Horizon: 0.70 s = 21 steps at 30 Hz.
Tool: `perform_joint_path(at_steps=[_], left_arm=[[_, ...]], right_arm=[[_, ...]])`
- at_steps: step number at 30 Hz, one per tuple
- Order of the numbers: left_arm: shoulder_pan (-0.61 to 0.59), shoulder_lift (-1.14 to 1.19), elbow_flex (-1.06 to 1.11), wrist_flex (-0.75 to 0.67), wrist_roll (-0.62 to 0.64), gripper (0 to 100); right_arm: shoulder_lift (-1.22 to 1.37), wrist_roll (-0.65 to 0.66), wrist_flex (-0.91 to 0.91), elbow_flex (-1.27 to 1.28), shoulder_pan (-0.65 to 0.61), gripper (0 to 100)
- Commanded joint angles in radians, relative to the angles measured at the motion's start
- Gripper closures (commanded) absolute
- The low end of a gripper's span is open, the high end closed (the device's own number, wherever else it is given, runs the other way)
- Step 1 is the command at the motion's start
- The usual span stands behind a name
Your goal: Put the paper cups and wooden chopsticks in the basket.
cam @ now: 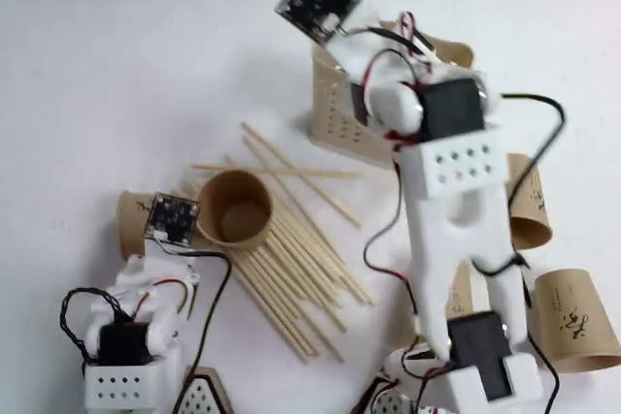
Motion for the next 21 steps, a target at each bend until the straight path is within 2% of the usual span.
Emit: perform_joint_path(at_steps=[1, 4, 8, 15, 18, 21], left_arm=[[0.008, 0.001, -0.005, 0.005, 0.006, 98], [0.008, 0.001, -0.005, 0.005, 0.006, 98], [0.008, 0.001, -0.005, 0.005, 0.006, 98], [0.008, 0.001, -0.005, 0.005, 0.006, 98], [0.008, 0.001, -0.005, 0.005, 0.006, 98], [0.008, 0.001, -0.005, 0.005, 0.006, 98]], right_arm=[[-0.114, 0.072, 0.139, -0.037, 0.061, 76.9], [-0.156, 0.152, 0.165, -0.009, 0.133, 80.4], [-0.228, 0.272, 0.165, 0.123, 0.245, 80.3], [-0.433, 0.598, 0.159, 0.470, 0.470, 79.3], [-0.501, 0.727, 0.087, 0.629, 0.570, 76.8], [-0.539, 0.816, -0.067, 0.810, 0.650, 75.8]])
